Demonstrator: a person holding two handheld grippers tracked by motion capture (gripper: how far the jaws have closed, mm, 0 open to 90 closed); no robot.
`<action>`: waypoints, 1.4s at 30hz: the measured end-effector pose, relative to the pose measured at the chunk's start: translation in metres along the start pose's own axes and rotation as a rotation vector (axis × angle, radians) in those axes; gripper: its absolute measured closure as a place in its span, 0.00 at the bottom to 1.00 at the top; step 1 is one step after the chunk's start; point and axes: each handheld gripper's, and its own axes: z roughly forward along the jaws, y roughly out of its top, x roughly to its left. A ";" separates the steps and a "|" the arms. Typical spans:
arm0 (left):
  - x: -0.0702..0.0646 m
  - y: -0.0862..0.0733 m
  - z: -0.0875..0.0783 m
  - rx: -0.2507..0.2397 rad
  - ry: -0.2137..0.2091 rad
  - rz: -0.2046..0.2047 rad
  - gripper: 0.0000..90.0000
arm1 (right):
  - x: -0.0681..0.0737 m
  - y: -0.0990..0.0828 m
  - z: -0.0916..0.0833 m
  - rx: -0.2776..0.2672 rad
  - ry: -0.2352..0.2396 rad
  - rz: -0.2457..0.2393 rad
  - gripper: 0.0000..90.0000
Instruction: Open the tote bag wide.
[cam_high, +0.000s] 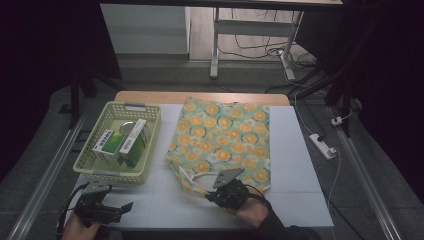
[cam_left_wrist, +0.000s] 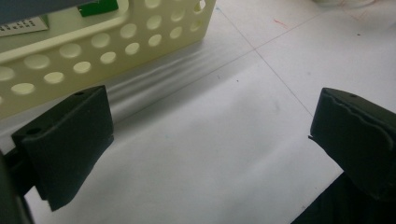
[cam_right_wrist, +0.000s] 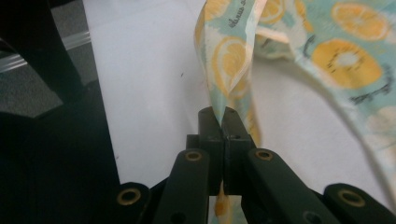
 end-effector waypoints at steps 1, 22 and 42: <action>0.000 0.000 0.000 0.000 0.000 0.002 0.00 | -0.002 0.002 -0.002 -0.011 0.001 0.003 0.99; 0.001 0.000 0.000 0.000 -0.002 0.004 0.00 | -0.055 0.038 -0.035 -0.136 -0.089 0.038 0.99; 0.002 0.001 0.001 0.000 -0.012 -0.004 0.00 | -0.118 0.060 -0.041 -0.175 -0.173 0.092 0.99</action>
